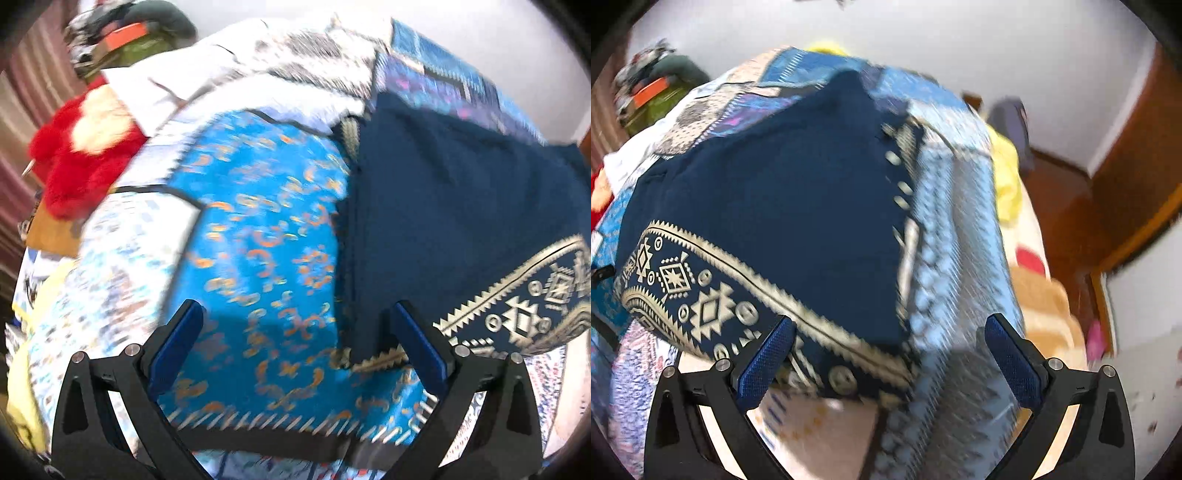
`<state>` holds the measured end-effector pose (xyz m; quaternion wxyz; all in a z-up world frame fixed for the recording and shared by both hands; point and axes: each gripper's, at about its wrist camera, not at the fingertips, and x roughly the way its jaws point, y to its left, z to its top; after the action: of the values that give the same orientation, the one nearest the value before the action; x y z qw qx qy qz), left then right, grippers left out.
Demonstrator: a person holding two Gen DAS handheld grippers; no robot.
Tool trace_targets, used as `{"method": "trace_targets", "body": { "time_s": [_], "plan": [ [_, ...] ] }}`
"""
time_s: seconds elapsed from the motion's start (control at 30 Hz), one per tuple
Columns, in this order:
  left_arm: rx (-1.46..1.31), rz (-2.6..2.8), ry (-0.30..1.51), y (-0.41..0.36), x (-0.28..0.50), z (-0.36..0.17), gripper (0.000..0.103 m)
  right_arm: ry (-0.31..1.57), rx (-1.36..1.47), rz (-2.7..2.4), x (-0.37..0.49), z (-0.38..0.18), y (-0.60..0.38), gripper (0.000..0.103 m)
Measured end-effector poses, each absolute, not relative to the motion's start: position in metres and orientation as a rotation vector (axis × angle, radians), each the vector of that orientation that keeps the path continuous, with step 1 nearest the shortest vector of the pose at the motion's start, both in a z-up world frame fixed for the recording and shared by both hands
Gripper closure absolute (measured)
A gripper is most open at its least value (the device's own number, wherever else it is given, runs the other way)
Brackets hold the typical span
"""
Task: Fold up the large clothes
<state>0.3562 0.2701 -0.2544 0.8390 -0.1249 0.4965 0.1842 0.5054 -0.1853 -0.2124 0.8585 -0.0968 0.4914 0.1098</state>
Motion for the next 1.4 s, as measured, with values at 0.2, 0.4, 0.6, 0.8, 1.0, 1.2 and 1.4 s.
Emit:
{"method": "trace_targets", "body": {
  "time_s": [0.2, 0.4, 0.6, 0.8, 1.0, 1.2, 1.4],
  "plan": [
    [-0.362, 0.333, 0.946, 0.263, 0.318, -0.221, 0.000, 0.992, -0.175, 0.245, 0.485, -0.180, -0.181, 0.000],
    [-0.459, 0.225, 0.939, 0.232, 0.325, -0.232, 0.000, 0.879, -0.160, 0.371, 0.463, -0.143, -0.131, 0.000],
    [-0.583, 0.061, 1.022, 0.201, 0.348, -0.268, 0.000, 0.887, -0.209, 0.453, 0.461, -0.159, -0.079, 0.000],
    [-0.804, -0.149, 1.021, 0.199, 0.373, -0.298, 0.000, 0.859, -0.403, 0.443, 0.466, -0.201, -0.044, 0.000],
    [-0.887, -0.195, 0.952, 0.208, 0.404, -0.316, 0.000, 0.911, -0.373, 0.470, 0.482, -0.230, -0.045, 0.000],
    [-1.001, -0.164, 0.889, 0.228, 0.440, -0.319, 0.010, 0.927, -0.317, 0.508, 0.492, -0.230, -0.050, 0.000],
    [-1.015, -0.031, 0.840, 0.233, 0.445, -0.311, 0.077, 0.931, -0.313, 0.525, 0.487, -0.228, -0.046, 0.000]
  ]
}}
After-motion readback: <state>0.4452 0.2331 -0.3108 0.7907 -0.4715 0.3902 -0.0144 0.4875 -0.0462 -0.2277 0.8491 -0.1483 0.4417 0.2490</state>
